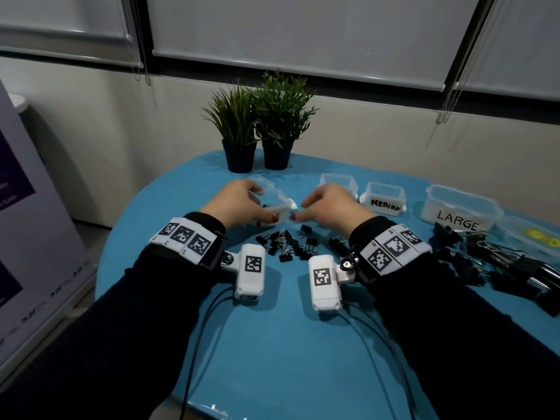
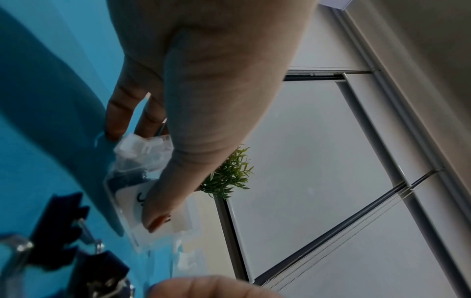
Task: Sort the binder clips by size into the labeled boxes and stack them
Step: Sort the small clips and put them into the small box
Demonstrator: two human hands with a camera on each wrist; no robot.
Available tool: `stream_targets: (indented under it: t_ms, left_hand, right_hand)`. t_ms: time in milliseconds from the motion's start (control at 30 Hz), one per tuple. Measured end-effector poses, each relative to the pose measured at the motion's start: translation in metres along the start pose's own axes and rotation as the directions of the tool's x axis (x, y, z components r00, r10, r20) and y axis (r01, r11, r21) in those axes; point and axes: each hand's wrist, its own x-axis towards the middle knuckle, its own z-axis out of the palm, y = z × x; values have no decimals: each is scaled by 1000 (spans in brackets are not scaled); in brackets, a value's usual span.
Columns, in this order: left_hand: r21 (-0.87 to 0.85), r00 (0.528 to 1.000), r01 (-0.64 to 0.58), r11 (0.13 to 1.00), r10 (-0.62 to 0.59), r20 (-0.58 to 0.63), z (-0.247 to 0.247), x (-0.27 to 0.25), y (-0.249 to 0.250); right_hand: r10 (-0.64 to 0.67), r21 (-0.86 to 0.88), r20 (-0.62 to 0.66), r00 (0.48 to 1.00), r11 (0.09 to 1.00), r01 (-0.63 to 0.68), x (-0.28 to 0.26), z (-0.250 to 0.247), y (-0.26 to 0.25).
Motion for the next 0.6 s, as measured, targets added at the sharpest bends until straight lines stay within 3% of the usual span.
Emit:
stream_targets:
  t_ms: [67, 200, 467, 600]
  left_hand:
    - [3, 1000, 13, 1000, -13, -18, 0, 1, -1]
    - [-3, 1000, 20, 1000, -20, -18, 0, 0, 0]
    - [-18, 999, -12, 1000, 13, 45, 1, -6, 7]
    - [-21, 999, -27, 999, 28, 45, 2, -5, 6]
  right_hand:
    - [22, -136, 146, 989, 991, -2, -7, 2, 2]
    - [-88, -67, 227, 970, 992, 106, -7, 9, 3]
    - [-169, -65, 181, 969, 981, 183, 2, 12, 8]
    - [-136, 102, 146, 980, 987, 121, 5, 7, 10]
